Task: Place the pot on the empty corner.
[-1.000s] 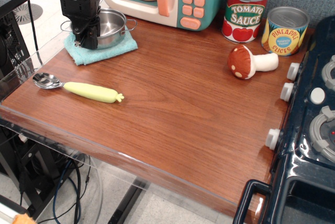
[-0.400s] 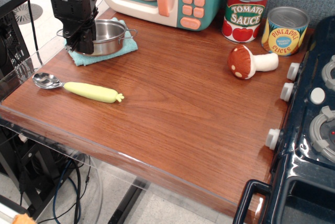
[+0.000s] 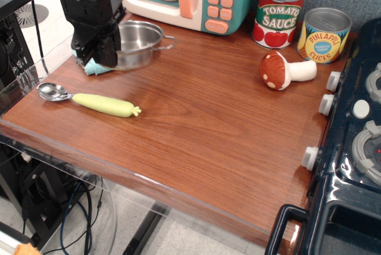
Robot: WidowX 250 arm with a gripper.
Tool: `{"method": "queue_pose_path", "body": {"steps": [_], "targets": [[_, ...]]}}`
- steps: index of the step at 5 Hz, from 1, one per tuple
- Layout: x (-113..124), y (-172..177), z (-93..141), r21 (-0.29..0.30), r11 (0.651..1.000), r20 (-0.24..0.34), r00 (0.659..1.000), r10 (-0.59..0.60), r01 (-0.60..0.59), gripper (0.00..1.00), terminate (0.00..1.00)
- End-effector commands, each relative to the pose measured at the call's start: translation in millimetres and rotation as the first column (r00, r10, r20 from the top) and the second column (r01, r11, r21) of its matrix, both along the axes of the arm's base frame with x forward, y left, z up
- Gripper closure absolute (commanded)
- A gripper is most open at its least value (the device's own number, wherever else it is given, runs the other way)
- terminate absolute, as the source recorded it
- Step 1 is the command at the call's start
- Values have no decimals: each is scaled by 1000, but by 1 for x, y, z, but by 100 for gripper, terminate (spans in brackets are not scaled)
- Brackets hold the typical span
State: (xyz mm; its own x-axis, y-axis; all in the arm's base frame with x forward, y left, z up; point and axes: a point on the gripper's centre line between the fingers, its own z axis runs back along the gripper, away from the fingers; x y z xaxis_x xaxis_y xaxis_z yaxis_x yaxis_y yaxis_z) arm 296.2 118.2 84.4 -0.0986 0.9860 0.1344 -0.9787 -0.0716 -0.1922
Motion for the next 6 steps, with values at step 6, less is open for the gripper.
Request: {"method": "queue_pose_path", "body": {"steps": [6], "targets": [[-57, -134, -44, 89, 847, -51, 852, -522, 524, 100, 0]]}}
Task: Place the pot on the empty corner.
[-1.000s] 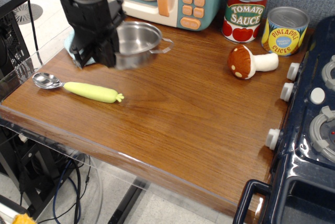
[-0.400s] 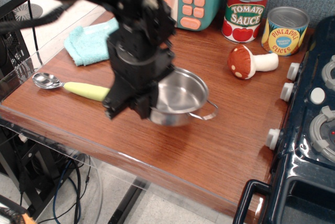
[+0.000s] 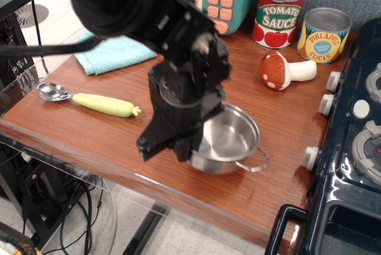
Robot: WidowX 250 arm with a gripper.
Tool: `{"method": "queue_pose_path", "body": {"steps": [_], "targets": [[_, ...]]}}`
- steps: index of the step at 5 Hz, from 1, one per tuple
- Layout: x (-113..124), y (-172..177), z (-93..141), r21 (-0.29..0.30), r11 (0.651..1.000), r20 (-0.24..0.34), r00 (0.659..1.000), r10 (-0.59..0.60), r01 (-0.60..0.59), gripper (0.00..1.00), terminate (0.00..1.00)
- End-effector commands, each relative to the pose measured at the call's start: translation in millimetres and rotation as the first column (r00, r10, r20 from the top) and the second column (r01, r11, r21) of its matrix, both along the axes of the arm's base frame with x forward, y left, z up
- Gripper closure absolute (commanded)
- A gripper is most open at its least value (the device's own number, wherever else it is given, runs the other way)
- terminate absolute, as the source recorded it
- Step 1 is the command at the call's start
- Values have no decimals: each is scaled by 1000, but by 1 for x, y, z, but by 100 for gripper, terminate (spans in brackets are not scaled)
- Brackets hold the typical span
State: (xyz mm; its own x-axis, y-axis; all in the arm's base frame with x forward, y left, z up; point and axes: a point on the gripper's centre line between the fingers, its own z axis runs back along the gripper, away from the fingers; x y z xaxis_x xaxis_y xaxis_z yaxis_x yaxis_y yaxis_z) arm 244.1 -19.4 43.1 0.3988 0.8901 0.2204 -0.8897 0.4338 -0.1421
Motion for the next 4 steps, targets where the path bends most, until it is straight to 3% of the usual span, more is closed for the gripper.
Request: {"method": "queue_pose_path", "body": {"steps": [1, 2, 4], "targets": [[-7, 3, -12, 33, 998, -4, 998, -57, 57, 100, 0], [-4, 8, -12, 8, 999, 3, 999, -53, 53, 0, 0], [1, 16, -4, -4, 1000, 23, 1000, -14, 14, 0, 0]]}}
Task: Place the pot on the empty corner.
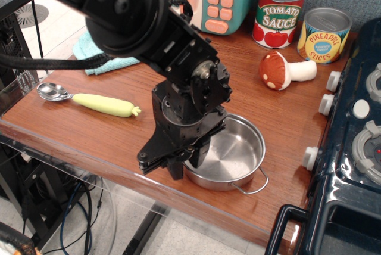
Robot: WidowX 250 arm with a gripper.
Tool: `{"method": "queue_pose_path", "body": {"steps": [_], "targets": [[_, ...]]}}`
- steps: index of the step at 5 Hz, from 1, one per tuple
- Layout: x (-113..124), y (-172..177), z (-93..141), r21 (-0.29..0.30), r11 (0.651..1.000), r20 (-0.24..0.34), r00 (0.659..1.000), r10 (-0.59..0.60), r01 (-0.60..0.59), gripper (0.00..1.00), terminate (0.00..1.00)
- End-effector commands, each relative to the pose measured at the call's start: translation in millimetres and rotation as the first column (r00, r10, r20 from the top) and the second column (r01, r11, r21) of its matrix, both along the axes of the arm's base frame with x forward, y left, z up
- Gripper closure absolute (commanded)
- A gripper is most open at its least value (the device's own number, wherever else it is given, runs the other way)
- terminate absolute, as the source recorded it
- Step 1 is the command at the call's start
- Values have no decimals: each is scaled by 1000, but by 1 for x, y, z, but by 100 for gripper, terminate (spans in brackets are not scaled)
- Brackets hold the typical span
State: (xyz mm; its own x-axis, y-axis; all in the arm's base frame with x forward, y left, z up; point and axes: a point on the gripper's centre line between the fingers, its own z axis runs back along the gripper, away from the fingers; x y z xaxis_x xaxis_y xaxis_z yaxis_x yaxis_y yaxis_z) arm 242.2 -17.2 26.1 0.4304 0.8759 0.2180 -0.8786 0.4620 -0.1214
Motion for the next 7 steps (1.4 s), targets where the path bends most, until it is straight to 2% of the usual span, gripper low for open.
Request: {"method": "queue_pose_path", "body": {"steps": [1, 2, 3, 6, 7], "targets": [[4, 20, 21, -20, 999, 41, 999, 26, -25, 0, 0], [4, 28, 35, -50, 998, 64, 997, 40, -36, 0, 0], [4, 35, 62, -91, 995, 99, 993, 57, -48, 0, 0], [4, 35, 62, -91, 995, 99, 993, 57, -48, 0, 0], [4, 35, 62, -91, 995, 99, 993, 57, -48, 0, 100]]}}
